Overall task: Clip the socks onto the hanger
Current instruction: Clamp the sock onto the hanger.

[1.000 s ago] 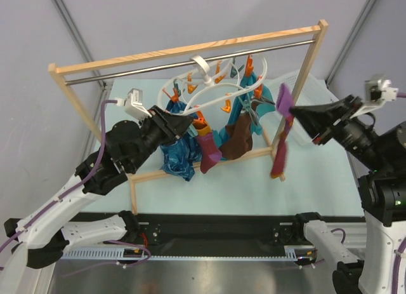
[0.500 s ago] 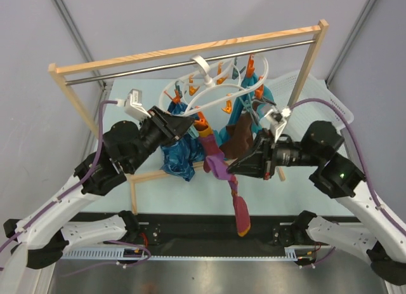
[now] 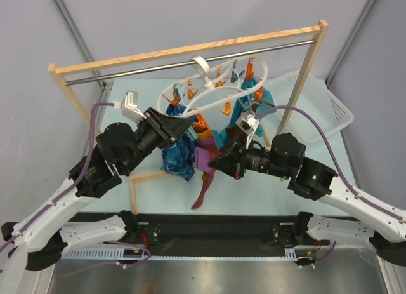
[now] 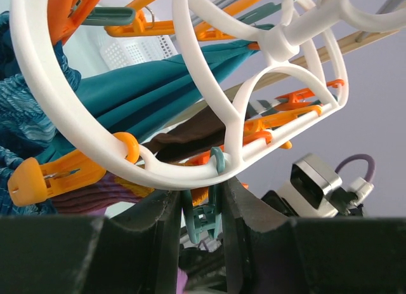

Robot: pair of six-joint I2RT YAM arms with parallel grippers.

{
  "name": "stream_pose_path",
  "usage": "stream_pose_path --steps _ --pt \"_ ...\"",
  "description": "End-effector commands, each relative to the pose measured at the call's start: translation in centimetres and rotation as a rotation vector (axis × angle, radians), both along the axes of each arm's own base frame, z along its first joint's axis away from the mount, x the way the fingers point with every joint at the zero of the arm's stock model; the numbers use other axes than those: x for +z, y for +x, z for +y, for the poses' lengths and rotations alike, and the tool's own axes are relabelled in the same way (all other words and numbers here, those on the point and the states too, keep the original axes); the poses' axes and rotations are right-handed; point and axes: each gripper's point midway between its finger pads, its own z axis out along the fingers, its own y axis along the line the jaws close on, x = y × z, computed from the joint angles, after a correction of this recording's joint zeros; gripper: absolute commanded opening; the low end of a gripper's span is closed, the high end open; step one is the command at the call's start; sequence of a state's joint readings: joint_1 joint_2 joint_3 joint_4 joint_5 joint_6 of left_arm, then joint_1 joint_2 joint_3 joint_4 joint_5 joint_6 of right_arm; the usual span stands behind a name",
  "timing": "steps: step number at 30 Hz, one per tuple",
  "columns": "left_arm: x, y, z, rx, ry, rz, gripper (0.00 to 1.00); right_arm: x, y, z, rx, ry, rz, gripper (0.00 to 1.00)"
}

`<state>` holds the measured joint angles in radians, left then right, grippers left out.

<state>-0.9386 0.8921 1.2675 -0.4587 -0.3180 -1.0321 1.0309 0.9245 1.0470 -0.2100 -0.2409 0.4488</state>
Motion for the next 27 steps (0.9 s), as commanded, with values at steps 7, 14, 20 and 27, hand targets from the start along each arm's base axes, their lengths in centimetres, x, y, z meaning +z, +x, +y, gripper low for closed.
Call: stream_pose_path --steps 7,14,20,27 --pt "0.5 -1.3 -0.2 -0.061 -0.017 0.01 0.0 4.4 2.3 -0.3 -0.106 0.124 -0.089 0.0" --pt "0.1 -1.3 -0.7 -0.073 -0.011 0.014 0.0 5.6 2.5 -0.5 -0.1 0.163 -0.084 0.0" --pt "-0.2 -1.2 -0.8 -0.076 -0.013 0.017 0.0 6.2 2.4 -0.5 -0.084 0.191 -0.078 0.0" --pt "-0.2 -1.3 -0.9 -0.082 -0.014 0.016 0.0 6.8 1.8 0.1 -0.038 0.215 -0.065 0.0"
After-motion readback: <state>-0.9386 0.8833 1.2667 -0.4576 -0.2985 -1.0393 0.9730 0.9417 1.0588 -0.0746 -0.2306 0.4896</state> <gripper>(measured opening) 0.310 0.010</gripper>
